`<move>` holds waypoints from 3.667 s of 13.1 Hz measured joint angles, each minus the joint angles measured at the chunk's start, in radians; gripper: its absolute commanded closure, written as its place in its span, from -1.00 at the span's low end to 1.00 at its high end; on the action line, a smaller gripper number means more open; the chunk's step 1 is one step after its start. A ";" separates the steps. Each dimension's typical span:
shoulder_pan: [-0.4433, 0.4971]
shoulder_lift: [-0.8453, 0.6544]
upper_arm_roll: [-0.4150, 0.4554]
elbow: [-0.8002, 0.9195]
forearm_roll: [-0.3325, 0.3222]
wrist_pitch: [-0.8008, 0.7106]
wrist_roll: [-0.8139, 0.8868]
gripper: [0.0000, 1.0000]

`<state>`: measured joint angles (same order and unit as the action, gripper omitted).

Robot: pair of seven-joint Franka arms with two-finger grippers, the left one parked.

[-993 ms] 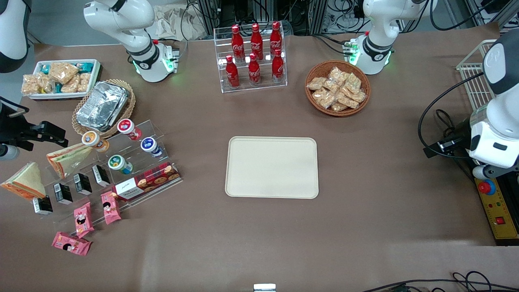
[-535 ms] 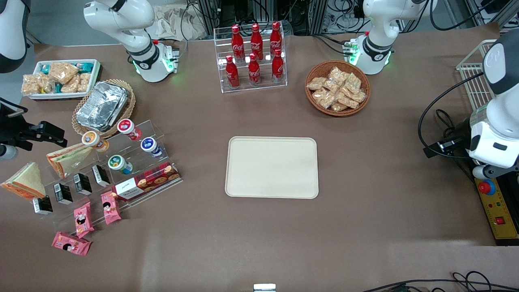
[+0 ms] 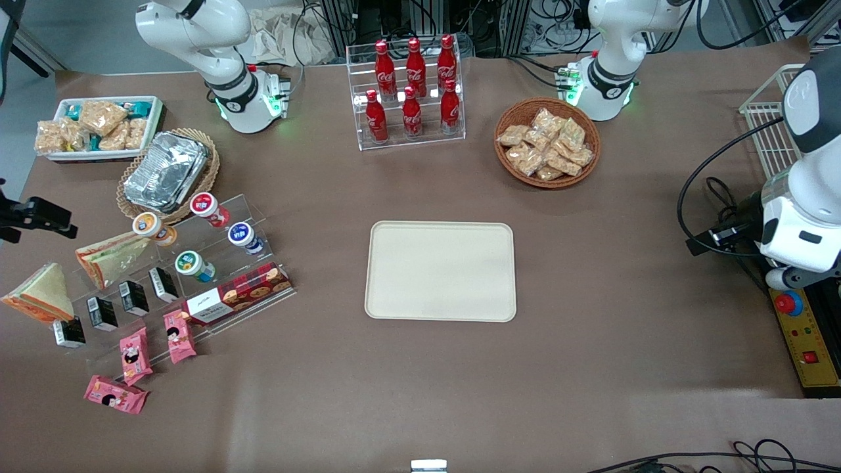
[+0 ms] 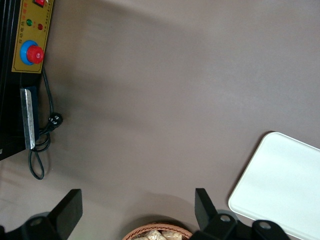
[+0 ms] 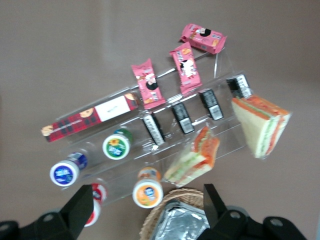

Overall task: Place sandwich on tray
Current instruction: 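Move the right gripper over the display rack toward the wrapped sandwiches, then lower the open right gripper around the upright wrapped sandwich, then close the right gripper on the wrapped sandwich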

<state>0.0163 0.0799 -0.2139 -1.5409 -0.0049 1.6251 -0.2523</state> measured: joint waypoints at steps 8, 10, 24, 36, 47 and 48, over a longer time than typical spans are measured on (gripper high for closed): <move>-0.145 0.121 -0.025 -0.005 0.000 0.151 -0.416 -0.95; -0.182 0.155 -0.026 -0.006 0.000 0.186 -0.495 -0.95; -0.295 0.333 -0.026 -0.008 0.058 0.348 -0.734 -0.95; -0.294 0.401 -0.021 -0.008 0.089 0.384 -0.742 -0.57; -0.296 0.410 -0.022 -0.006 0.089 0.385 -0.769 0.27; -0.295 0.409 -0.022 -0.005 0.089 0.382 -0.769 0.27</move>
<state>-0.2792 0.4890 -0.2358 -1.5457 0.0844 2.0071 -1.0218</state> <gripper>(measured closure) 0.634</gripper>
